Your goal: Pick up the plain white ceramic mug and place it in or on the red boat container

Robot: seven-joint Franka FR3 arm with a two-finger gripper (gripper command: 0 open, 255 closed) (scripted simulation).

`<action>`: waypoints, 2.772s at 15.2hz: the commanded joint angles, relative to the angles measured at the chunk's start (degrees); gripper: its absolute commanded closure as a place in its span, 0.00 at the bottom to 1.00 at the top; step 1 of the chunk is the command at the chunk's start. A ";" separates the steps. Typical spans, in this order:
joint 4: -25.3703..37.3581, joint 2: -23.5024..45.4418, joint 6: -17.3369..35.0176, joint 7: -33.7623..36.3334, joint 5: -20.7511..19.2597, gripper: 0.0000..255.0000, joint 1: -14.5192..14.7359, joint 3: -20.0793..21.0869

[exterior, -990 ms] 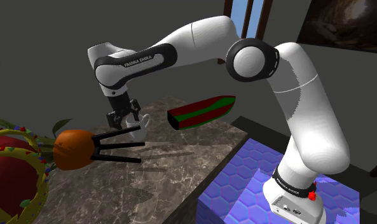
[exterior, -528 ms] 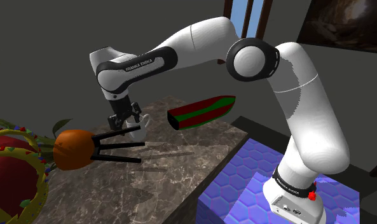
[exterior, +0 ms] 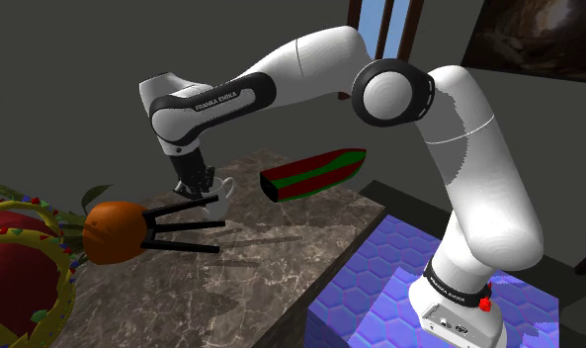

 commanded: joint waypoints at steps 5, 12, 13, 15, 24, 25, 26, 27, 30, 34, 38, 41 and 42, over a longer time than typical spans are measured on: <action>0.40 -0.23 -0.62 -0.03 0.06 1.00 0.01 0.04; 4.02 -1.36 -5.30 -0.27 0.41 1.00 0.22 0.26; 4.63 -1.46 -6.01 -0.30 0.44 1.00 0.26 0.28; 5.92 -1.63 -7.44 -0.36 0.51 1.00 0.37 0.33; 13.26 -1.44 -14.51 -0.63 0.57 1.00 1.14 0.41; 14.27 -1.30 -15.37 -0.65 0.54 1.00 1.26 0.41; 15.33 -1.14 -16.26 -0.69 0.52 1.00 1.40 0.40; 16.44 -0.94 -17.16 -0.72 0.48 1.00 1.55 0.39; 20.18 -0.13 -20.05 -0.82 0.33 1.00 2.07 0.34; 26.49 1.69 -24.47 -1.02 -0.02 1.00 3.04 0.17; 23.98 -1.03 -24.69 -1.69 0.38 1.00 1.77 0.34; 9.28 -10.35 -19.28 -3.99 2.16 1.00 -2.98 0.67; 5.58 -12.85 -18.03 -4.93 2.69 1.00 -4.28 0.59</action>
